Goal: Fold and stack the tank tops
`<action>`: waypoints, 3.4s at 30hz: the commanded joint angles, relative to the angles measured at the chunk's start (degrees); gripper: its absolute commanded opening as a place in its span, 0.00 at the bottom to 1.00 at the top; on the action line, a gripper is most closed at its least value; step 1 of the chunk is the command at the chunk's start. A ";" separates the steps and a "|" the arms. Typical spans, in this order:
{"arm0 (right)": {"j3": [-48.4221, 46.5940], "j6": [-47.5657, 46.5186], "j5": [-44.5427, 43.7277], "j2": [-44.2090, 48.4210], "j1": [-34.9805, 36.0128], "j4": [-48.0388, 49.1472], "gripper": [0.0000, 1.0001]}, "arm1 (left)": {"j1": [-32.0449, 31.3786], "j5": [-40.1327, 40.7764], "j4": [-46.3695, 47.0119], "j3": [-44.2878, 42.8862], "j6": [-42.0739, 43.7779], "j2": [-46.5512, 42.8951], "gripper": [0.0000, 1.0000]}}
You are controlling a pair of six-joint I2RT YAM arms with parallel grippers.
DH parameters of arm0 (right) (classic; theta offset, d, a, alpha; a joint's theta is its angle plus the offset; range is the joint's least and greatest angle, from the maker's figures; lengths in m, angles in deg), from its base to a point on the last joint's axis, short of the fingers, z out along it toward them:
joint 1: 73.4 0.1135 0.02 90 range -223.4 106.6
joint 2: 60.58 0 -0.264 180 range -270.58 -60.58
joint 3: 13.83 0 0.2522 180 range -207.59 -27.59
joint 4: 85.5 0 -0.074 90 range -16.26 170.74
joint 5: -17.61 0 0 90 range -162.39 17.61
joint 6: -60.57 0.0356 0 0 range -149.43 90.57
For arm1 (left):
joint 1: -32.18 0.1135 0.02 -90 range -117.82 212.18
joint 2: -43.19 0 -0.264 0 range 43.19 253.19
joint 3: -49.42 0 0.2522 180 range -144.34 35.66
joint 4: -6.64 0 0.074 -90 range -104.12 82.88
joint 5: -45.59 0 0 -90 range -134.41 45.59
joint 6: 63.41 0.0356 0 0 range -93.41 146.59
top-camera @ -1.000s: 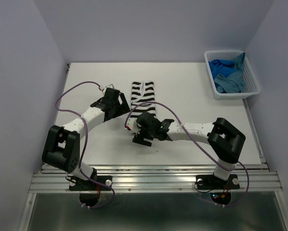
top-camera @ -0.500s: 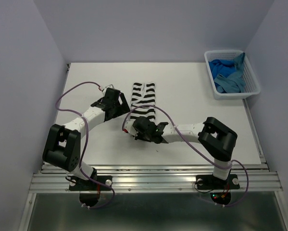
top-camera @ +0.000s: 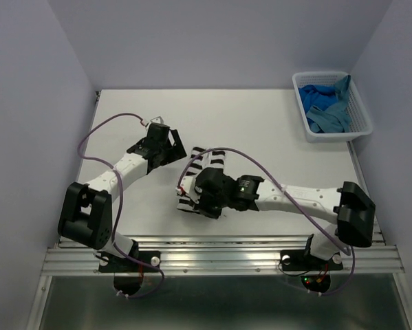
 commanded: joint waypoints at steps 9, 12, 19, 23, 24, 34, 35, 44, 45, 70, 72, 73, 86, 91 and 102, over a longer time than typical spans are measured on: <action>-16.08 15.25 12.02 5.11 0.62 -23.97 0.15 | -0.15 -6.77 3.43 -4.91 3.79 3.40 0.99; -19.42 13.94 13.51 2.74 0.10 -25.46 0.14 | -0.15 -5.99 3.16 -4.65 3.53 3.66 0.99; -26.89 8.68 23.26 -3.59 -9.04 -28.62 0.07 | 0.03 -1.51 0.62 -5.09 2.12 3.14 0.99; -31.55 4.97 28.44 -7.89 -12.55 -31.44 0.07 | 0.64 4.29 -1.23 -6.31 0.01 3.05 0.99; -32.34 4.36 31.76 -8.69 -13.08 -31.18 0.07 | 0.99 4.21 -1.06 -6.49 -0.25 3.05 0.99; -39.73 -2.76 39.08 -20.73 -19.24 -34.17 0.07 | 4.16 5.70 -0.88 -8.16 -1.04 2.35 0.99; -40.43 -2.94 39.09 -21.43 -20.11 -34.51 0.07 | 4.42 6.05 -0.88 -8.16 -1.13 2.35 0.99; -49.39 -8.74 41.02 -31.27 -25.66 -37.41 0.07 | 4.77 5.26 0.79 -6.06 -1.13 2.44 0.99; -51.32 -9.53 40.93 -32.94 -26.35 -37.68 0.07 | 4.77 5.35 0.62 -5.97 -1.13 2.35 0.99; -54.59 -19.47 29.69 -41.13 -32.07 -25.91 1.00 | 1.79 -4.22 6.06 1.15 0.19 -0.03 0.99; -54.85 -18.86 28.37 -39.55 -32.07 -24.50 1.00 | 1.17 -4.67 6.33 1.59 -0.43 0.59 0.99; -54.33 -17.46 26.97 -38.67 -32.07 -23.02 1.00 | 0.91 -4.67 6.68 1.68 -0.69 0.59 0.99; -11.12 13.73 35.55 -6.51 -32.07 15.07 1.00 | -2.26 -8.80 10.89 3.17 -2.54 2.34 0.89; -4.32 18.23 45.75 -4.91 -30.93 21.73 1.00 | -2.26 -9.32 13.18 3.09 -2.63 6.91 0.79; -2.38 21.14 47.71 -15.46 -30.93 27.18 1.00 | -2.17 -5.54 11.16 0.98 -4.65 14.30 0.40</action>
